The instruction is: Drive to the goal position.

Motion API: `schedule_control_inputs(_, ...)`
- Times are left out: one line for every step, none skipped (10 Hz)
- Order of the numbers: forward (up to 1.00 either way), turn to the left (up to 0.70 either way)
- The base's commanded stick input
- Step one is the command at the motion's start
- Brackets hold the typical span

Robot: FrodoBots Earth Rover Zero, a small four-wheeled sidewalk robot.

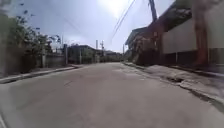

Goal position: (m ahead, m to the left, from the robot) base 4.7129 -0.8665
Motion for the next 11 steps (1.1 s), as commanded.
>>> schedule_control_inputs(1.00,0.07)
schedule_control_inputs(1.00,0.07)
schedule_control_inputs(0.87,0.06)
schedule_control_inputs(0.41,0.03)
schedule_control_inputs(0.00,0.00)
schedule_control_inputs(0.00,0.00)
schedule_control_inputs(0.00,0.00)
schedule_control_inputs(0.00,0.00)
schedule_control_inputs(0.00,0.00)
schedule_control_inputs(0.00,0.00)
schedule_control_inputs(0.00,0.00)
